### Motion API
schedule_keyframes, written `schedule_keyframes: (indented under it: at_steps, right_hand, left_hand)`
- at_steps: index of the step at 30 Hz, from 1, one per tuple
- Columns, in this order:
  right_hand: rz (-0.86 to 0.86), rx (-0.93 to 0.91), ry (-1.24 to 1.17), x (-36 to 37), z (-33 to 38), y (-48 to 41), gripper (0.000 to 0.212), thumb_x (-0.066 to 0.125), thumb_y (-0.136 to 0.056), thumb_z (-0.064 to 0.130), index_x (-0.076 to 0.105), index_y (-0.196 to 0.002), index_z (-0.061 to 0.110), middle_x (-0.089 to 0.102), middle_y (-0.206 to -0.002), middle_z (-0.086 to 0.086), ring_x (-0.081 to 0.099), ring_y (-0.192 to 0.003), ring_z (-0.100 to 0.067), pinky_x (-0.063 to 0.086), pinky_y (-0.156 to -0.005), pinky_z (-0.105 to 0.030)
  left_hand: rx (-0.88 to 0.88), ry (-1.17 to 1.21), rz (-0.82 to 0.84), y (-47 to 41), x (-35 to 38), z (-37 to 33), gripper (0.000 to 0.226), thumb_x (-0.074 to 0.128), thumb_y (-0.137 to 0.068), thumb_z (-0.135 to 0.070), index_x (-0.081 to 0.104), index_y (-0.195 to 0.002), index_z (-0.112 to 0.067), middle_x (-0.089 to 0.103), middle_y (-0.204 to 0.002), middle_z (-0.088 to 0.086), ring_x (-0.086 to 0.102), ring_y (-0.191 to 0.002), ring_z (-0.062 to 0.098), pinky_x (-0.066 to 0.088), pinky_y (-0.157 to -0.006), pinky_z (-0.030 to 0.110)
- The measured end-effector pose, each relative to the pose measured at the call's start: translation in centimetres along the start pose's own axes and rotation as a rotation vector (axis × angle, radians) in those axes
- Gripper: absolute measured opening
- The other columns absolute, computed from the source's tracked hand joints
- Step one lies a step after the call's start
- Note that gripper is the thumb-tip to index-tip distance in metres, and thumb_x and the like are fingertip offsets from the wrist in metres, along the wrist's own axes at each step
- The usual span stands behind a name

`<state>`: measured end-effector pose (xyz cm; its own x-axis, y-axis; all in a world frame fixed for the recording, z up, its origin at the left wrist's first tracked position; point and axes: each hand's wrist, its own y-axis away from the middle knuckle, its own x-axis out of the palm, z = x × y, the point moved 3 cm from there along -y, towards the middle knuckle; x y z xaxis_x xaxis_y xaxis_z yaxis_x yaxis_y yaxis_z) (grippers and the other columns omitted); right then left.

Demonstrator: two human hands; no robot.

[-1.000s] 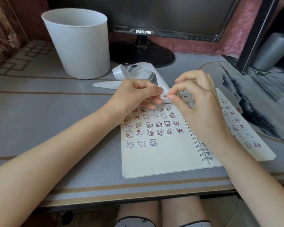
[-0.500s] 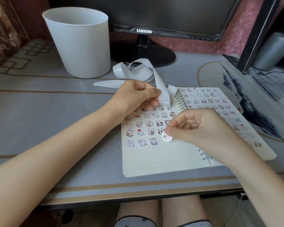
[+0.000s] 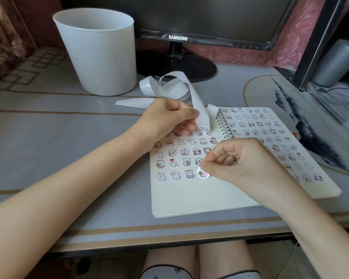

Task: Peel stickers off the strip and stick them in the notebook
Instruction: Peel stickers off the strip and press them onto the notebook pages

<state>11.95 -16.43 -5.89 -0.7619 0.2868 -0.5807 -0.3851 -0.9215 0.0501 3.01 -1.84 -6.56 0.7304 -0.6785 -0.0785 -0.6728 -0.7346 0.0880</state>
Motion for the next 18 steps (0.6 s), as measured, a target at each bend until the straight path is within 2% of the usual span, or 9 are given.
schedule_keyframes:
  at_steps: [8,18]
  right_hand:
    - [-0.032,-0.008,0.021,0.14,-0.17,0.05,0.009,0.077,-0.069,0.024,0.071,-0.065,0.019,0.065,-0.059,0.007,0.048,-0.051,0.0,0.044,-0.058,-0.025]
    - [-0.039,-0.032,0.087,0.3,-0.12,0.1,0.009,0.077,-0.07,0.026,0.07,-0.065,0.022,0.061,-0.053,0.016,0.049,-0.048,0.002,0.042,-0.057,-0.024]
  left_hand:
    - [0.001,-0.005,0.0,-0.02,0.0,0.05,0.011,0.063,-0.089,-0.01,0.066,-0.085,0.0,0.068,-0.072,0.01,0.063,-0.053,0.005,0.052,-0.055,0.014]
    - [0.002,-0.007,0.001,-0.01,0.04,0.05,0.011,0.063,-0.089,-0.01,0.066,-0.085,-0.001,0.068,-0.069,0.008,0.063,-0.054,0.007,0.054,-0.057,0.015]
